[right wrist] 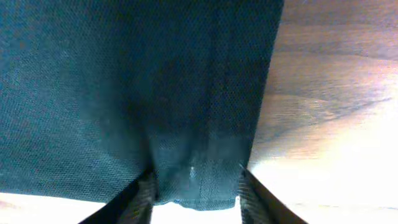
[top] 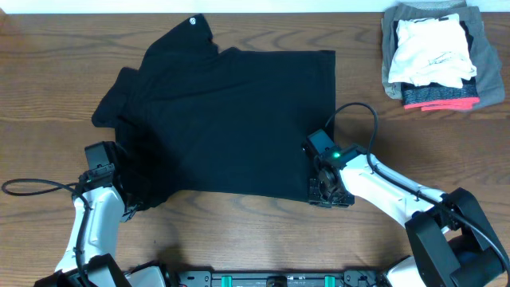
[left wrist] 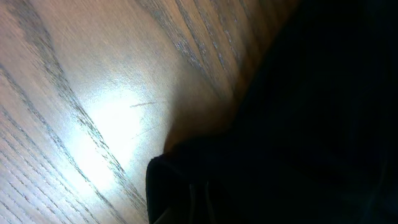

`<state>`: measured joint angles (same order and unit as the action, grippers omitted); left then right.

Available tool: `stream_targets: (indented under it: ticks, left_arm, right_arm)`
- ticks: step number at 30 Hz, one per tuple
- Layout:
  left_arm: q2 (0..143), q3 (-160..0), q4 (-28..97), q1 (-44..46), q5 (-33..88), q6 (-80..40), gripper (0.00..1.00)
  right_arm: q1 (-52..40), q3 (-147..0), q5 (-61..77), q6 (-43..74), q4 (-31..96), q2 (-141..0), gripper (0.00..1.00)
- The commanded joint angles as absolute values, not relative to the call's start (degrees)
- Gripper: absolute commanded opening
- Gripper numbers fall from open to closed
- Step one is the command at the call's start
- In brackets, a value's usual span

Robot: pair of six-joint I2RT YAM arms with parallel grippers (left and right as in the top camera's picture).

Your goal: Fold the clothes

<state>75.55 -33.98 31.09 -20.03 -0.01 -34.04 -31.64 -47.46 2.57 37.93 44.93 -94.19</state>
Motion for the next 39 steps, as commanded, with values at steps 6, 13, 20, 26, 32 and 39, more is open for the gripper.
stream_targets:
  ticks: [6,13,20,26,32,39]
  left_arm:
    - [75.94,-33.71,30.0,-20.05,-0.54,-28.93,0.06]
    - [72.88,-37.89,32.56,-20.05,-0.51,-28.91,0.06]
    - [63.81,-39.64,39.0,-20.05,-0.47,-28.71,0.06]
    - [54.15,-39.64,45.91,-20.05,-0.47,-28.73,0.06]
    - [42.04,-41.01,49.34,-20.05,-0.45,-28.73,0.06]
    - [33.23,-44.71,51.64,-20.03,4.45,-28.75,0.06]
  right_arm:
    - [-31.2,-47.07,1.83,39.2,44.58,-94.17,0.06]
    - [-24.53,-53.04,1.69,36.8,52.01,-92.44,0.01]
    - [-14.98,-60.4,1.93,27.81,59.44,-89.89,0.01]
    - [-11.14,-63.64,1.87,25.39,63.77,-87.09,0.01]
    - [-10.28,-63.66,1.69,25.39,66.08,-81.12,0.01]
    - [-10.31,-63.66,1.48,25.41,68.62,-77.03,0.01]
